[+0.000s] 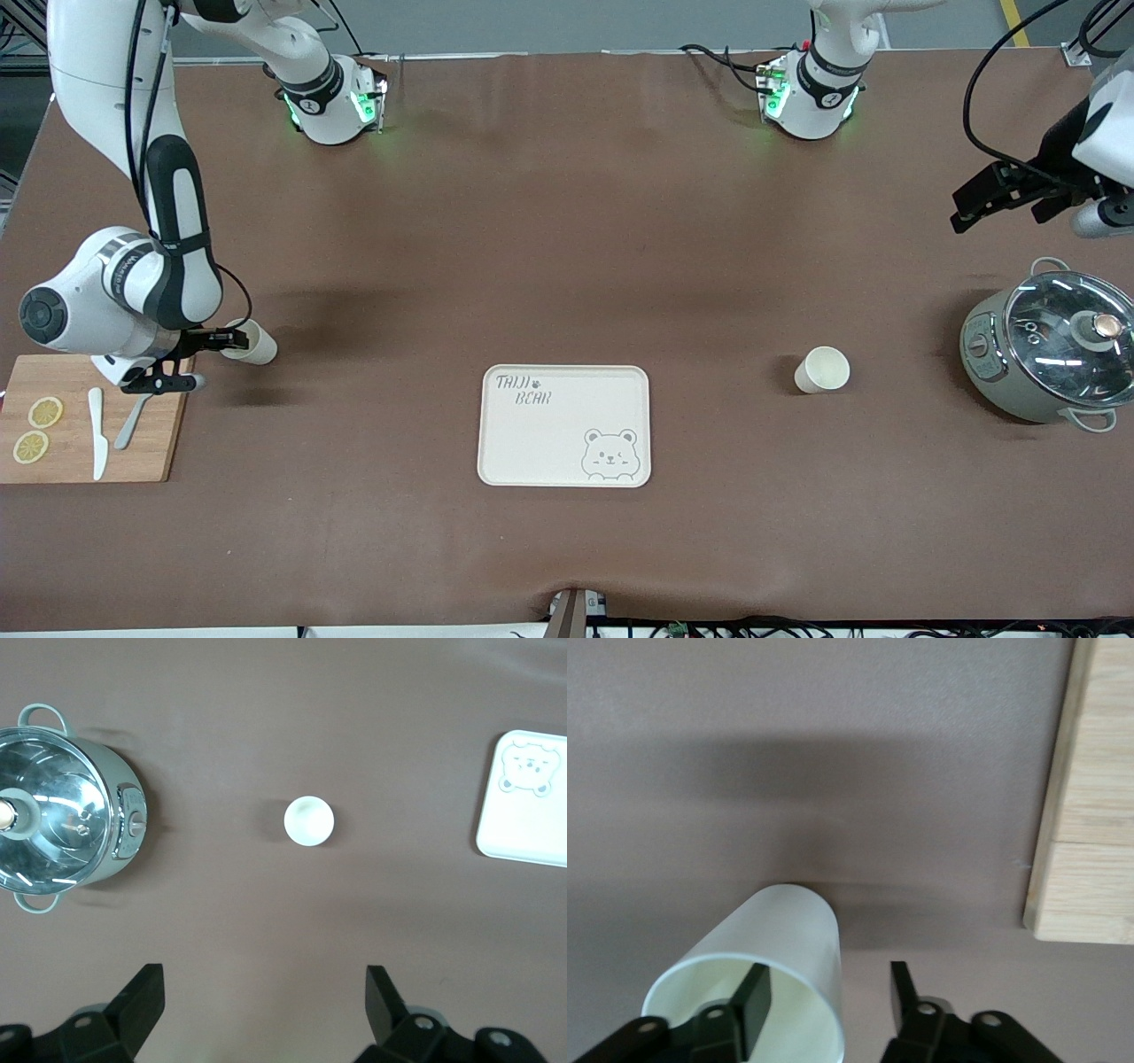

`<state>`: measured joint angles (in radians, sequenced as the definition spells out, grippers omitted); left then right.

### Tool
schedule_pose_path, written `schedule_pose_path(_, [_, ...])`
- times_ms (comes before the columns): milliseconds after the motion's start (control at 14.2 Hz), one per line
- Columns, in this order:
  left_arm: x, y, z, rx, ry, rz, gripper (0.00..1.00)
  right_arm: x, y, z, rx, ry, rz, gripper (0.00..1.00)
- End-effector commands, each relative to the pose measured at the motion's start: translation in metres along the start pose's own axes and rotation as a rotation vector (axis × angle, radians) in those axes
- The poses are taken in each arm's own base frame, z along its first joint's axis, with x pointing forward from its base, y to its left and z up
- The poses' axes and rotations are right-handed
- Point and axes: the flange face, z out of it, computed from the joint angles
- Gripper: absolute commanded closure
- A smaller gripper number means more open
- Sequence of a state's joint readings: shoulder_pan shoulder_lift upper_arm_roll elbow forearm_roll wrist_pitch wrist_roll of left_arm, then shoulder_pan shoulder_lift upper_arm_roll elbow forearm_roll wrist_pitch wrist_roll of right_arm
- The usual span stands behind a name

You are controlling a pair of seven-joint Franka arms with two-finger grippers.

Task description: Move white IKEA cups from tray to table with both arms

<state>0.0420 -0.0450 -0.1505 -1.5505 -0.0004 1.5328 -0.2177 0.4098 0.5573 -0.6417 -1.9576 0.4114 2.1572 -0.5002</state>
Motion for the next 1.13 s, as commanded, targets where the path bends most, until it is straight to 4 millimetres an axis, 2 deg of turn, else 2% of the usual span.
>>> schedule_pose_path(0, [-0.021, 0.009, -0.004, -0.007, -0.004, 0.033, 0.00, 0.005, -0.001, -0.027, 0.046, -0.012, -0.015, 0.00])
schedule_pose_path(211, [-0.033, 0.015, -0.001, 0.003, -0.009, 0.057, 0.00, 0.020, -0.008, -0.073, 0.085, -0.032, -0.040, 0.00])
schedule_pose_path(423, [-0.030, 0.010, 0.002, 0.004, -0.016, 0.105, 0.00, 0.042, -0.015, -0.142, 0.080, 0.049, -0.081, 0.00])
schedule_pose_path(564, [-0.028, 0.006, 0.004, 0.014, -0.021, 0.157, 0.00, 0.053, -0.036, -0.189, 0.075, 0.091, -0.127, 0.00])
schedule_pose_path(634, [-0.027, 0.005, 0.003, 0.015, -0.019, 0.161, 0.00, 0.056, -0.041, -0.208, 0.071, 0.114, -0.140, 0.00])
schedule_pose_path(705, [-0.026, 0.004, 0.002, 0.015, -0.016, 0.159, 0.00, 0.058, -0.045, -0.228, 0.062, 0.148, -0.147, 0.00])
schedule_pose_path(775, [-0.023, 0.004, 0.005, 0.016, -0.022, 0.156, 0.00, 0.057, -0.054, -0.239, 0.085, 0.155, -0.130, 0.00])
schedule_pose_path(916, [-0.022, 0.005, 0.007, 0.016, -0.026, 0.147, 0.00, 0.046, -0.061, -0.255, 0.198, 0.139, 0.030, 0.00])
schedule_pose_path(1057, [-0.021, 0.005, 0.008, 0.014, -0.028, 0.149, 0.00, 0.032, -0.070, -0.285, 0.204, 0.164, 0.047, 0.00])
